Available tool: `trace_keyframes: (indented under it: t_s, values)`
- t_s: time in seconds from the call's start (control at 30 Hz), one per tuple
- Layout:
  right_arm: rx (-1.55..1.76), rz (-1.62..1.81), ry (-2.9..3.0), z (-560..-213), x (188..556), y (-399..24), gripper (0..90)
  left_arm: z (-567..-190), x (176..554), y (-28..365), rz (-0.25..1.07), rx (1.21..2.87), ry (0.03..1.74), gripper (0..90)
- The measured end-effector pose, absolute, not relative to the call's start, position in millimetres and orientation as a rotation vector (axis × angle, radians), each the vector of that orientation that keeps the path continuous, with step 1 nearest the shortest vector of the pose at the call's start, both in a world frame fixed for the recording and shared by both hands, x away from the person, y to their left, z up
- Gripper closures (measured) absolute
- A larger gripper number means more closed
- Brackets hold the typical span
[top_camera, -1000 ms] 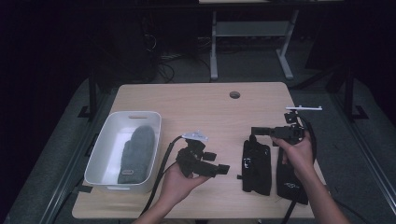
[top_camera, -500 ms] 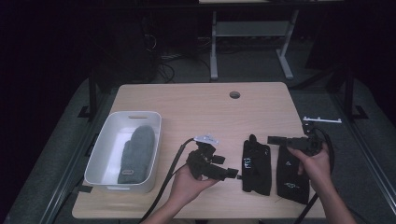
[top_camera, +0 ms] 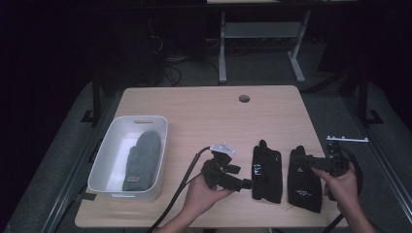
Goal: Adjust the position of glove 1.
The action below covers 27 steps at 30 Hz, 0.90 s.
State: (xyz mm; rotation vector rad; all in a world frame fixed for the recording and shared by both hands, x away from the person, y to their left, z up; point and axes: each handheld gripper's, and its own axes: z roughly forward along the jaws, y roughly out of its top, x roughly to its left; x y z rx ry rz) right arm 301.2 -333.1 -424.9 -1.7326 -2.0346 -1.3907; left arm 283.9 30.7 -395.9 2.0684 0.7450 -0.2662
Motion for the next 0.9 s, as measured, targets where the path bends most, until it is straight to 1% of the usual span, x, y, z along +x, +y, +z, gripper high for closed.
trace_keyframes:
  t_s: [0.67, 0.9]
  values:
    - [-1.848, -1.203, -2.225, -448, 284, -350, 44.4, -405, 283, 21, -0.274, 2.087, 0.748, 23.2]
    - [-1.859, -1.04, -2.446, -452, 279, -338, 46.4, -407, 283, 21, -0.28, 2.089, 0.755, 22.8]
